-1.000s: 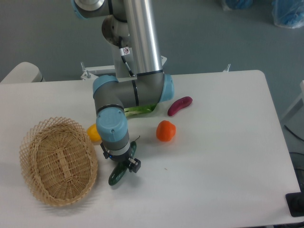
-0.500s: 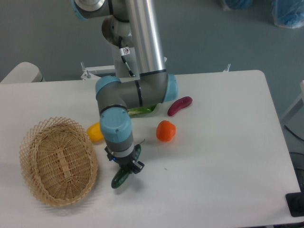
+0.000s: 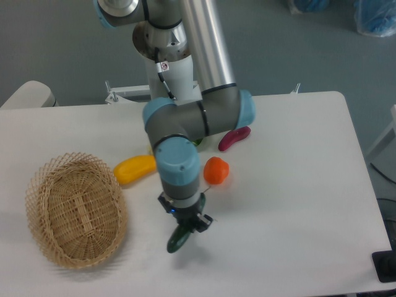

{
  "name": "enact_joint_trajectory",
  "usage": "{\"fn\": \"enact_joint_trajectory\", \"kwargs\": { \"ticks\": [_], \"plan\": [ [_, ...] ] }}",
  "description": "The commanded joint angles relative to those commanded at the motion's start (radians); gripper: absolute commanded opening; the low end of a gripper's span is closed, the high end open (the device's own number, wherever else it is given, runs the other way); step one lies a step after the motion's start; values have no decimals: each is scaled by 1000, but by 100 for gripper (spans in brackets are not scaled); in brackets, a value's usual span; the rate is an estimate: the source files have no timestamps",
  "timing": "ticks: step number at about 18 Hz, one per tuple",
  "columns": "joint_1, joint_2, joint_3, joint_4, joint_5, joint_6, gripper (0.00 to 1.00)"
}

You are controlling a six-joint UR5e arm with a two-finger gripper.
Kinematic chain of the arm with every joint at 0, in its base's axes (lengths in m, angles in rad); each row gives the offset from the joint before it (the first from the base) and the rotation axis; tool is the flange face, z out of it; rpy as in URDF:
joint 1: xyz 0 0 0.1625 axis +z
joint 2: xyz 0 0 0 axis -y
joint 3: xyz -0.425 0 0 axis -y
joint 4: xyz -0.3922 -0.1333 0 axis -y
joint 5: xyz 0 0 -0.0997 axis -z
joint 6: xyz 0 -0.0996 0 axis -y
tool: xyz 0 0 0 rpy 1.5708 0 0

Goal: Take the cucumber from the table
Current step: 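Lift the grasped cucumber up off the table and away from the basket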

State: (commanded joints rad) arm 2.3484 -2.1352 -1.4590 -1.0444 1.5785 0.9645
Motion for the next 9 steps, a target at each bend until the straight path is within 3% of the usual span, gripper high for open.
{"fn": "enact_joint_trajectory", "kwargs": {
  "ticks": [6, 9],
  "plan": [
    [48, -43, 78, -37, -15, 102, 13],
    [55, -48, 85, -52, -20, 201, 13]
  ]
}}
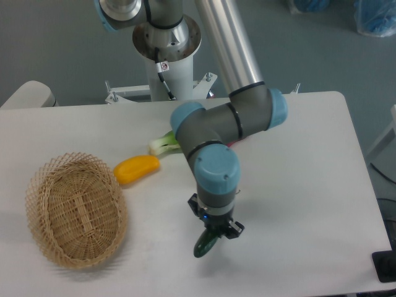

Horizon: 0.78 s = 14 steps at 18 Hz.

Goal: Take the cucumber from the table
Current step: 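Lift the grasped cucumber up off the table and away from the basket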

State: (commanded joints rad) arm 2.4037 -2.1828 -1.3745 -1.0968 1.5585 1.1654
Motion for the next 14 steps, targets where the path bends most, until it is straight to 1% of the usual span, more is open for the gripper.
{"fn": "enact_joint_trajectory", "kwargs": {
  "ticks": [10, 14],
  "plan": [
    [8, 2, -14, 15, 20, 146, 15],
    [8, 2, -14, 12, 18, 158, 15]
  ]
}}
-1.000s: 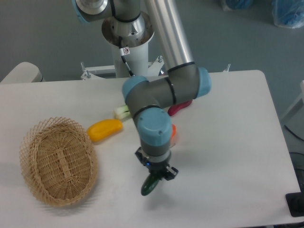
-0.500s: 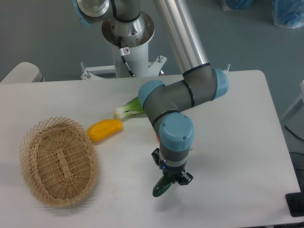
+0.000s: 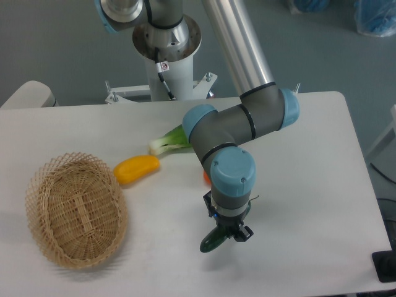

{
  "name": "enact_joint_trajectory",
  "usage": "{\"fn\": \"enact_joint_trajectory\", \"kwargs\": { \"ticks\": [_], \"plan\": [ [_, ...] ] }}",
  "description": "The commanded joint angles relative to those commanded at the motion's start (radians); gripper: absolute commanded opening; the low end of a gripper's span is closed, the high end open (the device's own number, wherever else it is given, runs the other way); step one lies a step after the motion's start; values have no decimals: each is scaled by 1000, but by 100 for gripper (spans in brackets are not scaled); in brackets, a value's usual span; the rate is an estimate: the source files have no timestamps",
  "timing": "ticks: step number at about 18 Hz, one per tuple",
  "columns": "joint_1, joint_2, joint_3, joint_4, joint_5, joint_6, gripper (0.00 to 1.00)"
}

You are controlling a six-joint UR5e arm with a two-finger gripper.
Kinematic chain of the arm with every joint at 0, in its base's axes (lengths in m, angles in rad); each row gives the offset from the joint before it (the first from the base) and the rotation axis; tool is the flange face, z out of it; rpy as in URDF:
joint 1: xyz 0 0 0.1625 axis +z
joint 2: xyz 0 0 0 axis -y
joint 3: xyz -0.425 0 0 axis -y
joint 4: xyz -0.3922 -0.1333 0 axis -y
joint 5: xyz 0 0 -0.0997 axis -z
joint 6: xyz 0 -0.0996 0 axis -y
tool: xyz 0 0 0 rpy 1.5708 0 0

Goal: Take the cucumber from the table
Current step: 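Lift the grasped cucumber up off the table and away from the basket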

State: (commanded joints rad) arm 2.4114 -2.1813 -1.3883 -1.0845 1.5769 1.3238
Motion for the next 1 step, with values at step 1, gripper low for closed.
{"fn": "enact_joint_trajectory", "kwargs": {
  "ticks": [1],
  "plan": [
    [0, 0, 0, -2, -2, 0, 15]
  ]
}}
